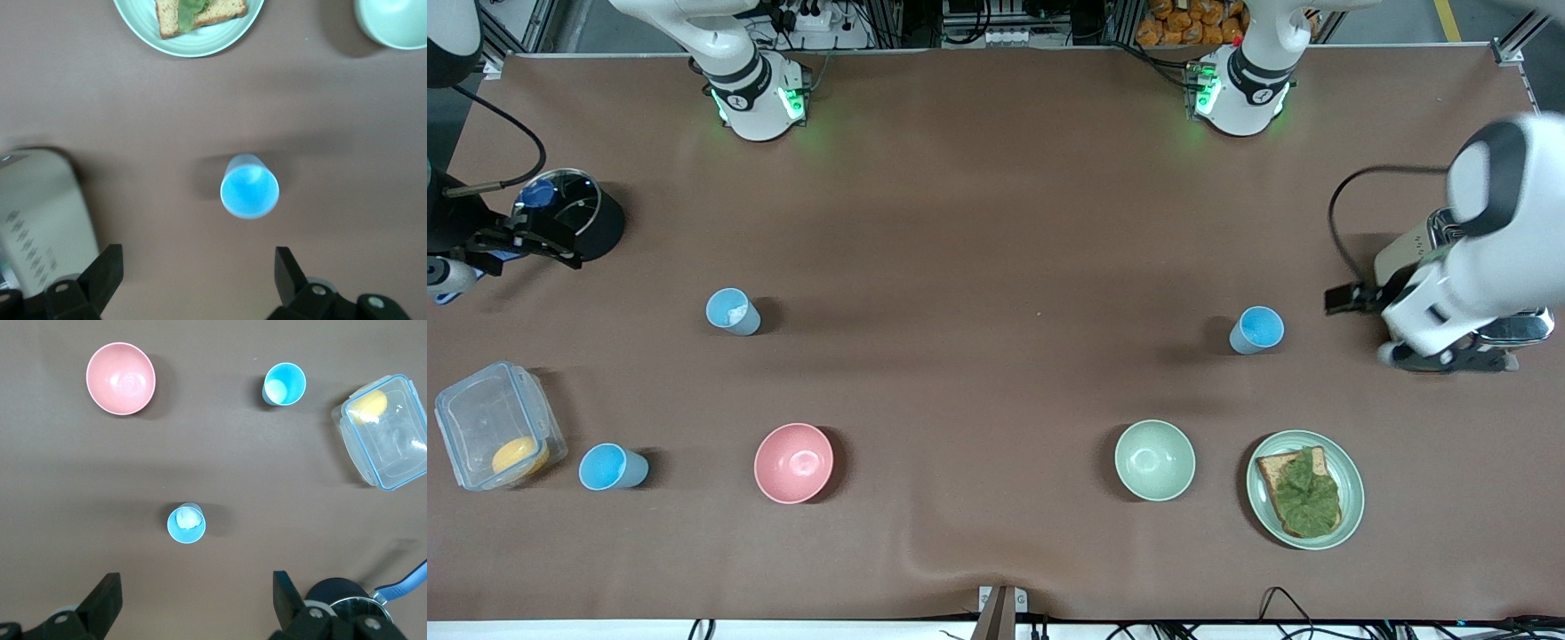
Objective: Stack blue cups with both arms
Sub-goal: 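Move the right gripper to one blue cup while the left gripper reaches another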
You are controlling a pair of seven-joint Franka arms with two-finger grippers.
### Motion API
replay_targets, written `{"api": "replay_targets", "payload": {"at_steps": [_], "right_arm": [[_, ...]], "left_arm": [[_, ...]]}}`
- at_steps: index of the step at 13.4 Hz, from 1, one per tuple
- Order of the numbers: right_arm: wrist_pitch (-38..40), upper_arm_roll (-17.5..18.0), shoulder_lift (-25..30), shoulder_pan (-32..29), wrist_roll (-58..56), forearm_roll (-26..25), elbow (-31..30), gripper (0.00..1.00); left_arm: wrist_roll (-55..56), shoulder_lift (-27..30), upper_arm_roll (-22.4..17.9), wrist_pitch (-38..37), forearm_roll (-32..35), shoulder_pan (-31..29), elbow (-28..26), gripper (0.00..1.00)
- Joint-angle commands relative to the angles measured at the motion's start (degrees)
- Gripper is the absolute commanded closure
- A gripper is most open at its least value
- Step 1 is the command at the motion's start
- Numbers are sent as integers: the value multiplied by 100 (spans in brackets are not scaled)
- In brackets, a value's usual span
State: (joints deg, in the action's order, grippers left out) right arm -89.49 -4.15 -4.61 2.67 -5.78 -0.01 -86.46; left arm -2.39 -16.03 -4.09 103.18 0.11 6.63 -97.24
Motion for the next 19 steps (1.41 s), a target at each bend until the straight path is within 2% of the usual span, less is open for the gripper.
{"api": "replay_targets", "payload": {"at_steps": [1,3,7,10,15,18,19], "right_arm": [[81,28,-67,-100,60,-78,121,0],[81,19,-128,-161,86,-34,121,0],[-103,54,-795,66,112,63,139,0],[-235,46,-866,-74,7,397,-18,0],[-1666,63,-700,119,7,397,-1581,0],[-1992,63,-682,120,7,397,-2241,0],[-2350,63,-638,111,-2,397,-2574,0]], "left_arm": [[-42,161,14,850,-2,-56,-917,0],[-33,196,31,1466,-11,-56,-1470,0],[125,223,198,2354,-20,5,-2271,0],[116,74,198,2689,-11,14,-2405,0],[116,-426,198,2910,50,66,-2300,0],[116,-498,198,2980,50,58,-2282,0],[116,-515,198,2980,50,58,-2247,0]]}}
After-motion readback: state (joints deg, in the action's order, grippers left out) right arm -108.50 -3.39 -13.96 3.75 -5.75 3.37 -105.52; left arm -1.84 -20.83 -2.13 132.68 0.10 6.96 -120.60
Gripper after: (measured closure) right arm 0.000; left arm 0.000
